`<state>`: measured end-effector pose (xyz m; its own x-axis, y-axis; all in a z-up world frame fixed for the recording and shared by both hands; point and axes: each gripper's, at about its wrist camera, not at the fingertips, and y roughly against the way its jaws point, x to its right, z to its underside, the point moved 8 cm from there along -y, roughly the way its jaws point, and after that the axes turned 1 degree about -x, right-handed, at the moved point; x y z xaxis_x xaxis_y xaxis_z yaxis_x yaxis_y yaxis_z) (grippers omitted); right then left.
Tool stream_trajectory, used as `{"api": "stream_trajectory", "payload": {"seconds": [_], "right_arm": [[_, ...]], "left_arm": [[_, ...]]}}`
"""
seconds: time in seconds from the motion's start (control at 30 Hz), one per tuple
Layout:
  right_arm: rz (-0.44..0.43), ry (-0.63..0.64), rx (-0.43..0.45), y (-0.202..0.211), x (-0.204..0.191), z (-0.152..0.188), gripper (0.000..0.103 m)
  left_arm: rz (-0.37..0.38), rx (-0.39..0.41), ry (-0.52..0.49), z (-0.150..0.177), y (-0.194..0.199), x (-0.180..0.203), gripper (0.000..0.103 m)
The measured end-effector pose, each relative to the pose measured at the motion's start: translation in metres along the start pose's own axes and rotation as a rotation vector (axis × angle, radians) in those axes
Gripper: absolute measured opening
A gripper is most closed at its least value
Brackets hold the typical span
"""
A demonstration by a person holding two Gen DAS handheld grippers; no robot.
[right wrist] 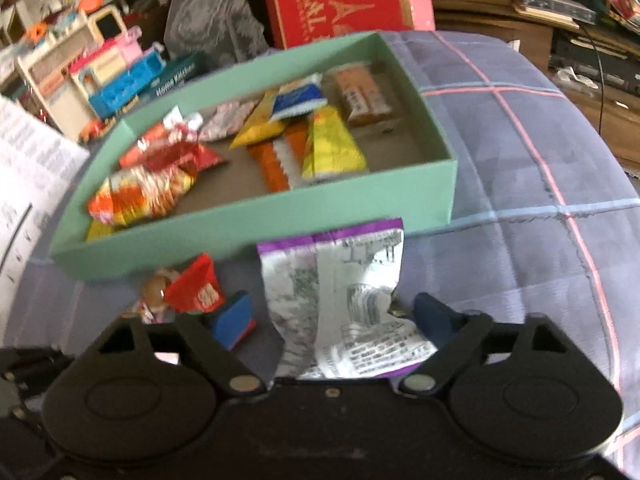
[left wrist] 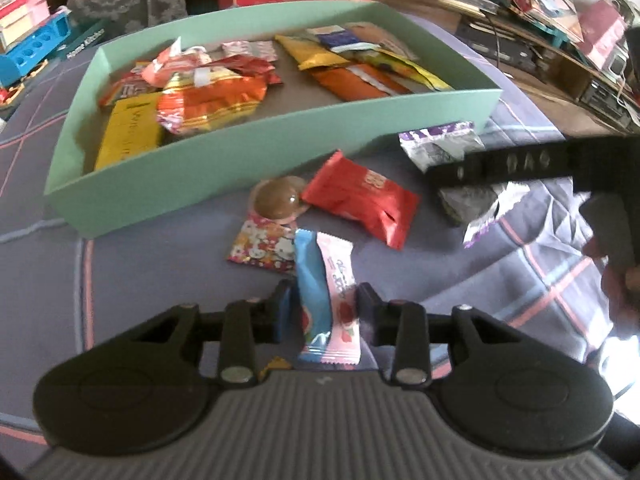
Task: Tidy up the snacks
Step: 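Grasp purple-trimmed white bag with right tool while left tool grasps pink-blue candy stick, then carry both snacks into the green box and open both tools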
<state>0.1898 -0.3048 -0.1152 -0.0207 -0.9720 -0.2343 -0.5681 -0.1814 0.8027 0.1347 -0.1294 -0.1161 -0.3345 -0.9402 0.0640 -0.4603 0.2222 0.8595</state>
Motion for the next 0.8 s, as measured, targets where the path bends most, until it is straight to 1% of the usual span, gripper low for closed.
{"api": "stream_trajectory", "payload": {"seconds": [0.17, 0.33, 0.4, 0.47, 0.5, 0.63, 0.8], "right_arm": [[0.079, 0.162, -0.005, -0.001, -0.015, 0.013, 0.077], [0.110, 0.221, -0.028, -0.001, -0.024, 0.021, 0.077], [0.126, 0.216, -0.025, -0.002, -0.026, 0.022, 0.077], [0.142, 0.215, -0.022, -0.003, -0.029, 0.022, 0.075], [0.147, 0.213, -0.019, -0.003, -0.030, 0.023, 0.073], [0.132, 0.191, -0.026, 0.003, -0.033, 0.026, 0.071], [0.112, 0.177, -0.009, 0.018, -0.038, 0.029, 0.071]], "left_arm": [[-0.006, 0.023, 0.011, 0.000, -0.002, 0.001, 0.039], [-0.009, 0.045, -0.004, 0.002, -0.002, 0.004, 0.040], [-0.004, 0.048, -0.011, 0.002, -0.001, 0.004, 0.039], [-0.009, 0.050, -0.011, 0.003, 0.000, 0.002, 0.031], [-0.008, 0.049, -0.007, 0.003, 0.001, 0.001, 0.030], [0.017, 0.044, 0.024, 0.005, 0.004, -0.003, 0.029], [0.026, 0.064, 0.018, 0.005, 0.011, 0.002, 0.028]]}}
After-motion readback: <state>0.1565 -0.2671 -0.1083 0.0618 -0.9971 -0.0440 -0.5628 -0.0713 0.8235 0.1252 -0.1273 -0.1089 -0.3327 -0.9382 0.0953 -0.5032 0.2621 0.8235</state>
